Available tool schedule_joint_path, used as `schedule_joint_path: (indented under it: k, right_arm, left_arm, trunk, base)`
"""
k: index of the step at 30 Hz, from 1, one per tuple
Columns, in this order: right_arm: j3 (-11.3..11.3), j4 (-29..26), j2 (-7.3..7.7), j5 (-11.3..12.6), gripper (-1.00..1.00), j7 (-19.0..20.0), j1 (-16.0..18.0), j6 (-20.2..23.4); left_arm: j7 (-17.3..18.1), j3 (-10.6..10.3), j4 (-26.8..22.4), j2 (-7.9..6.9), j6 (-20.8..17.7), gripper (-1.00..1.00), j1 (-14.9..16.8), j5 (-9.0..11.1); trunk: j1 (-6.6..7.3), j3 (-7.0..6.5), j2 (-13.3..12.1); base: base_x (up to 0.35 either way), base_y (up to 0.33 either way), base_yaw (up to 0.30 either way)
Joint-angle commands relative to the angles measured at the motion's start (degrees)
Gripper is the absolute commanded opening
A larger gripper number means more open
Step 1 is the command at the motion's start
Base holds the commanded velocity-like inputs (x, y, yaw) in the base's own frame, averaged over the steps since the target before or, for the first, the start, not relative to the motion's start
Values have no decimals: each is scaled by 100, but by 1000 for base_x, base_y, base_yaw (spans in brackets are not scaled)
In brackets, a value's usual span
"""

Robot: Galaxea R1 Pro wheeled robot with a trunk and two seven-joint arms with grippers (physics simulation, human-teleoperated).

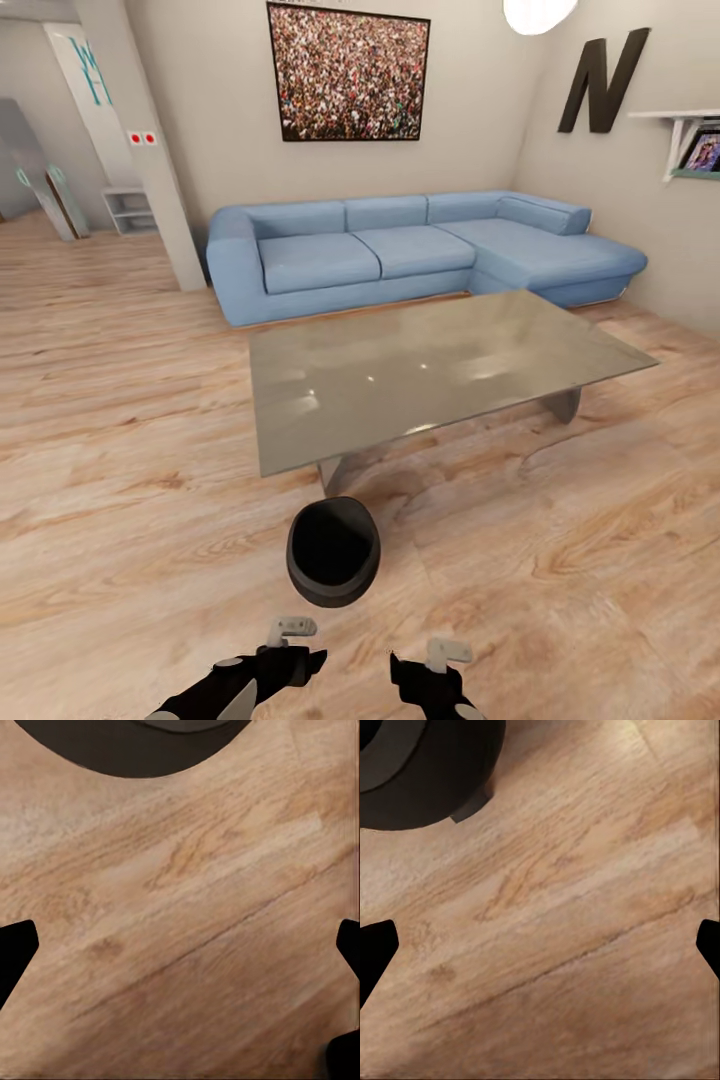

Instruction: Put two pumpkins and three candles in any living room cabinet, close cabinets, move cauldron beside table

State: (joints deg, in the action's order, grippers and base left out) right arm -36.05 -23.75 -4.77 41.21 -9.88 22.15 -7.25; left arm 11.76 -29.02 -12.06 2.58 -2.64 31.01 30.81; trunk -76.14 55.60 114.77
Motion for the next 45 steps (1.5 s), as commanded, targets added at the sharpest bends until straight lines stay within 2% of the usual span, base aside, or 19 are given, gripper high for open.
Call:
schedule_joint_path:
  k: [1, 17, 29, 41, 45]
  right_arm:
    - [-40, 4, 2, 59, 100, -1, 7, -31]
    - [16, 11, -1, 96, 100, 74, 9, -45]
    - [24, 26, -5, 358, 100, 74, 7, -48]
    - [28, 38, 38, 473, 100, 73, 9, -48]
    - [28, 38, 46, 679, 100, 74, 9, -48]
  left_arm:
    - [10, -16, -6, 0, -30, 100, 1, 48]
    - [4, -9, -5, -2, -26, 100, 1, 47]
    - [2, -8, -3, 6, -26, 100, 1, 46]
    - [1, -1, -4, -5, -26, 100, 1, 48]
    - [2, 1, -6, -10, -26, 100, 1, 48]
  trunk:
    - [27, -15, -40]
    - [378, -334, -681]
    - [642, -582, -1163]
    - [905, -829, -1644]
    - [993, -912, -1804]
  base:
    - [-326, 0, -279]
    - [-322, 0, -280]
    - [-267, 0, -280]
    - [-43, 0, -280]
    - [-1, 0, -280]
